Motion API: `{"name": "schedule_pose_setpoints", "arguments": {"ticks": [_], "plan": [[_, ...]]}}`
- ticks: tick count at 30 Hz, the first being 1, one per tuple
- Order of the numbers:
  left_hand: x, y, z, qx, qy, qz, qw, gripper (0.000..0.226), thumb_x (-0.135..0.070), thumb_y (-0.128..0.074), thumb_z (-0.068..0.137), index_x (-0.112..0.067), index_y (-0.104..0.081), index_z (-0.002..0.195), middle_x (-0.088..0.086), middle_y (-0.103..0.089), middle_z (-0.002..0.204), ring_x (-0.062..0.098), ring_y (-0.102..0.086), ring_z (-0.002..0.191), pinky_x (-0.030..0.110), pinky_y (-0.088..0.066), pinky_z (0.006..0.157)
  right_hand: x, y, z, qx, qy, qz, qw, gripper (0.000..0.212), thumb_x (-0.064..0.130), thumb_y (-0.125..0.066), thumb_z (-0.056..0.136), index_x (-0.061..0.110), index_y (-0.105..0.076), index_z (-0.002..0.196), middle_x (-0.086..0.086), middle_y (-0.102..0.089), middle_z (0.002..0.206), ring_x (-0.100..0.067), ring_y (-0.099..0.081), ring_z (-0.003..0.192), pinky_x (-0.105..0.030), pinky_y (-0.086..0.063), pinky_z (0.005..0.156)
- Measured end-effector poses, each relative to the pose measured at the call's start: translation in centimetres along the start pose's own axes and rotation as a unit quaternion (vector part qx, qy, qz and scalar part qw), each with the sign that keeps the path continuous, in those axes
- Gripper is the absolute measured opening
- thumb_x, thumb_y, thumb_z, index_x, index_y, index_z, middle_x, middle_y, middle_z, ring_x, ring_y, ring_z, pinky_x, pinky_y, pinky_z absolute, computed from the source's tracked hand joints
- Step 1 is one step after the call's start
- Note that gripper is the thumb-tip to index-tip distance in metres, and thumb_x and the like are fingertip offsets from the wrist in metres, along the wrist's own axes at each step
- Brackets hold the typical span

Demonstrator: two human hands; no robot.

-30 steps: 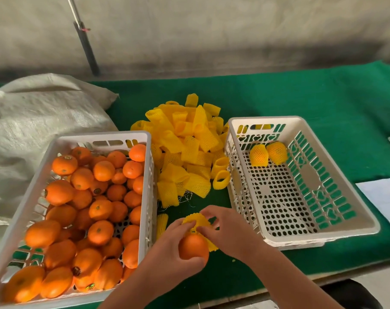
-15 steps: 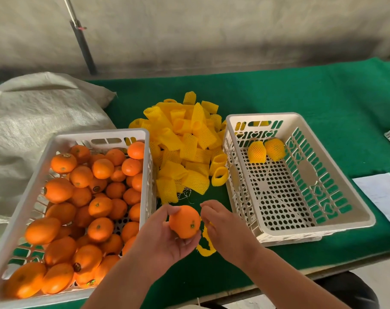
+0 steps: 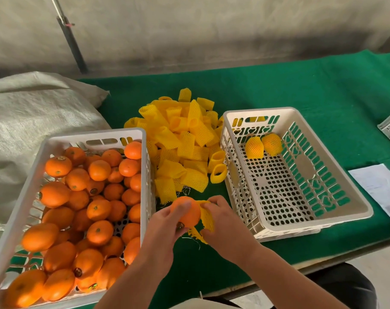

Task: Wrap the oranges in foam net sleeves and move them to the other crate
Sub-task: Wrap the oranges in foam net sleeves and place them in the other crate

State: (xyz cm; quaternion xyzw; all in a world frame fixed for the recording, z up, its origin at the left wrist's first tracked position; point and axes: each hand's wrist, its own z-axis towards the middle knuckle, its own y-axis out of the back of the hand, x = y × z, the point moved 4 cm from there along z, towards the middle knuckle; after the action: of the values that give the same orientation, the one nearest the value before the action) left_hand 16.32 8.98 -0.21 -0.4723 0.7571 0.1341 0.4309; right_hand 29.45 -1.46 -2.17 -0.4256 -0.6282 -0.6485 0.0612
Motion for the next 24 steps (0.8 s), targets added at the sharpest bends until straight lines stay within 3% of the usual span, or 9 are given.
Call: {"name": "schedule_pose_setpoints", "arguments": {"ticks": [3,5,11,14,17,20,22,24], "plan": [[0.7,0.3,0.2,-0.014,-0.085,0.242,0.966,0.084,-0.070,-0.078,0.062,-0.034,-0.059,0.135,-0.012,-0.058,0.133,0.016,-0.059,0.116,0.035,-0.057,0.094,0.1,0.5,0.3,-0.014,0.003,0.020,1.000,0.064,0.032,-0.081,0.084,0.030,-0.045,0.137,0.016,-0.029,0.134,-0.008,-0.056,0.101,-0.010,-0.046,0.074],[1.0,0.2,0.3,-0.021,-0.114,0.313,0.943,0.093,-0.074,-0.073,0.062,-0.034,-0.052,0.143,-0.014,-0.052,0.137,0.014,-0.056,0.117,0.026,-0.053,0.087,0.4,0.4,0.2,-0.015,0.021,0.007,1.000,0.066,0.031,-0.080,0.086,0.032,-0.040,0.138,0.014,-0.027,0.141,-0.010,-0.056,0.102,-0.010,-0.045,0.074],[1.6,0.9,1.1,0.049,-0.062,0.299,0.951,0.079,-0.055,-0.080,0.067,-0.039,-0.047,0.137,-0.012,-0.049,0.136,0.014,-0.055,0.114,0.021,-0.050,0.080,0.9,0.1,-0.3,0.001,0.051,-0.006,0.999,0.074,0.033,-0.080,0.087,0.037,-0.032,0.143,0.014,-0.019,0.155,-0.017,-0.061,0.104,-0.017,-0.047,0.079],[1.2,1.5,1.1,0.020,-0.098,0.340,0.935,0.075,-0.050,-0.086,0.075,-0.034,-0.053,0.141,-0.014,-0.057,0.125,0.008,-0.057,0.105,0.014,-0.043,0.073,1.6,0.4,-0.4,0.008,0.062,-0.012,0.998,0.073,0.035,-0.078,0.089,0.036,-0.031,0.145,0.017,-0.016,0.156,-0.017,-0.061,0.106,-0.012,-0.045,0.078],[0.6,1.7,0.6,-0.043,-0.181,0.393,0.901,0.066,-0.055,-0.084,0.076,-0.034,-0.061,0.134,-0.019,-0.063,0.115,0.005,-0.061,0.099,0.013,-0.045,0.076,2.8,0.5,-1.0,-0.005,0.078,-0.025,0.997,0.071,0.032,-0.075,0.091,0.035,-0.032,0.147,0.018,-0.014,0.158,-0.013,-0.061,0.103,-0.006,-0.040,0.076],[0.1,1.6,0.0,-0.102,-0.245,0.439,0.859,0.055,-0.063,-0.075,0.079,-0.032,-0.065,0.123,-0.017,-0.065,0.109,0.006,-0.061,0.096,0.026,-0.055,0.086,4.7,0.0,-1.8,-0.019,0.105,-0.028,0.994,0.064,0.025,-0.069,0.093,0.035,-0.034,0.146,0.020,-0.012,0.159,-0.009,-0.060,0.092,-0.009,-0.045,0.077],[-0.1,1.7,-0.2,-0.145,-0.286,0.470,0.822,0.057,-0.068,-0.067,0.078,-0.028,-0.064,0.119,-0.013,-0.064,0.110,0.003,-0.052,0.098,0.024,-0.047,0.090,5.7,-0.2,-2.1,-0.024,0.114,-0.017,0.993,0.060,0.023,-0.065,0.095,0.034,-0.035,0.146,0.021,-0.012,0.158,-0.010,-0.062,0.095,-0.016,-0.054,0.084],[-0.4,2.0,-0.3,-0.175,-0.318,0.498,0.788,0.061,-0.065,-0.069,0.079,-0.022,-0.064,0.122,-0.007,-0.065,0.116,0.007,-0.048,0.104,0.026,-0.044,0.092,6.2,0.0,-2.1,-0.026,0.124,-0.008,0.992,0.058,0.025,-0.063,0.097,0.035,-0.037,0.147,0.024,-0.015,0.157,-0.003,-0.059,0.099,-0.010,-0.050,0.088]]}}
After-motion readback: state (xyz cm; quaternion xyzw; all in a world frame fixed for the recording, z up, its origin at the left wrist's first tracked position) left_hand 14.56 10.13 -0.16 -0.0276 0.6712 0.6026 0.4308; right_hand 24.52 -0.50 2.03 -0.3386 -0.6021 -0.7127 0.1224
